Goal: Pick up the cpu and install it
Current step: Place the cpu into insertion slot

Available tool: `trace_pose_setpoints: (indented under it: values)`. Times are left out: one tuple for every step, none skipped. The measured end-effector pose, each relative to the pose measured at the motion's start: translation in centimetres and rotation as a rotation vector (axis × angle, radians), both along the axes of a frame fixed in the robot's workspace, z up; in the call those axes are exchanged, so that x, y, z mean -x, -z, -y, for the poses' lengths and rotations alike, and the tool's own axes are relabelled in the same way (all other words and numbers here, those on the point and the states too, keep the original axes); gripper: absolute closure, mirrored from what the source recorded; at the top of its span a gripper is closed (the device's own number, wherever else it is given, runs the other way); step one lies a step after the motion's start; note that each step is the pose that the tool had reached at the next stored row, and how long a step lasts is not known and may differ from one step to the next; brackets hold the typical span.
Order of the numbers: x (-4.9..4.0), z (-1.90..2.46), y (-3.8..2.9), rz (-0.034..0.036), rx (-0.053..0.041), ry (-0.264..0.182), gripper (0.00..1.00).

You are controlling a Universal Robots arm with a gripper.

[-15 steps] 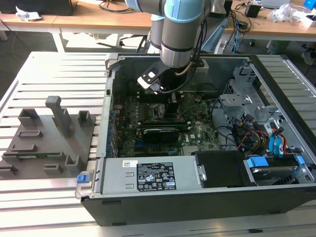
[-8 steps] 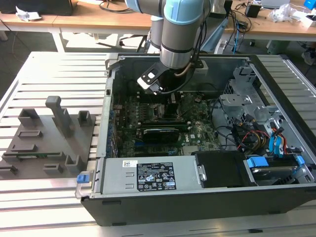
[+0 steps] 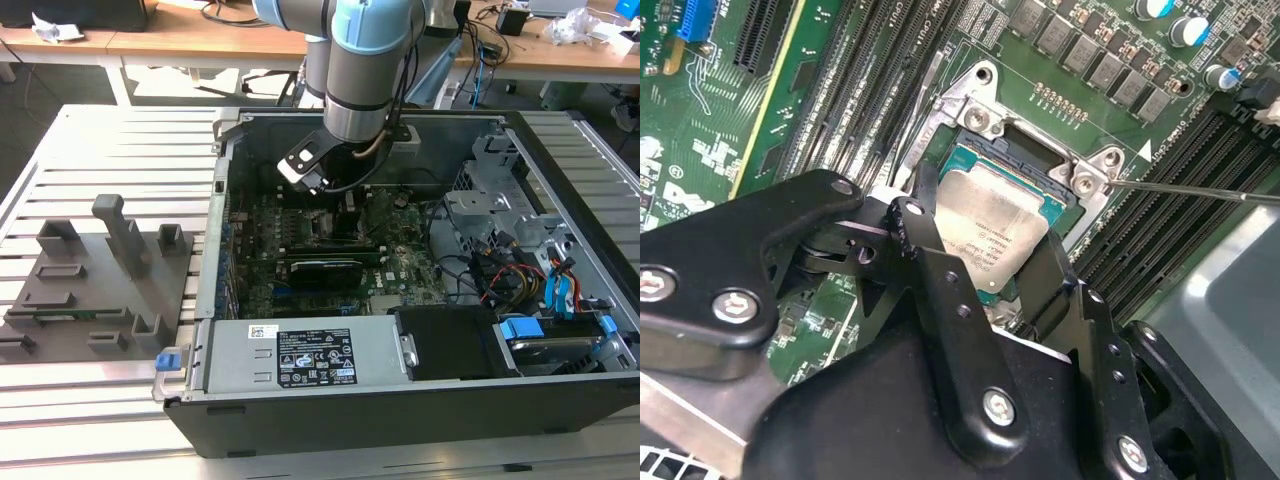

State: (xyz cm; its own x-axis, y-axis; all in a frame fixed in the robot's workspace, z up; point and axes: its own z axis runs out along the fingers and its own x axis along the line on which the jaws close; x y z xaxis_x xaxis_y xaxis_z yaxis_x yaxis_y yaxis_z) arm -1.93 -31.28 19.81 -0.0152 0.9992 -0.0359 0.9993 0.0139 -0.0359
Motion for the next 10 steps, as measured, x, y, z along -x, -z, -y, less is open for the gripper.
trace_pose_setpoints:
  values:
    - [0.00, 0.00, 0.00, -0.0001, 0.0001, 0.000, 0.45]
    - [0.00, 0.00, 0.01, 0.0001, -0.0001, 0.000, 0.45]
    - [0.00, 0.00, 0.02, 0.0001, -0.0002, 0.000, 0.45]
    - [0.00, 0.00, 0.02, 0.0001, -0.0001, 0.000, 0.45]
    - [0.00, 0.00, 0.02, 0.0001, -0.0001, 0.000, 0.45]
    - [0.00, -0.01, 0.03, 0.0002, -0.0003, 0.000, 0.44]
    - [0.00, -0.01, 0.04, 0.0002, -0.0003, 0.000, 0.44]
    - [0.00, -0.01, 0.04, 0.0002, -0.0002, 0.000, 0.38]
    - [0.00, 0.00, 0.04, 0.0001, -0.0002, 0.000, 0.38]
    - [0.00, 0.00, 0.04, 0.0001, -0.0002, 0.000, 0.38]
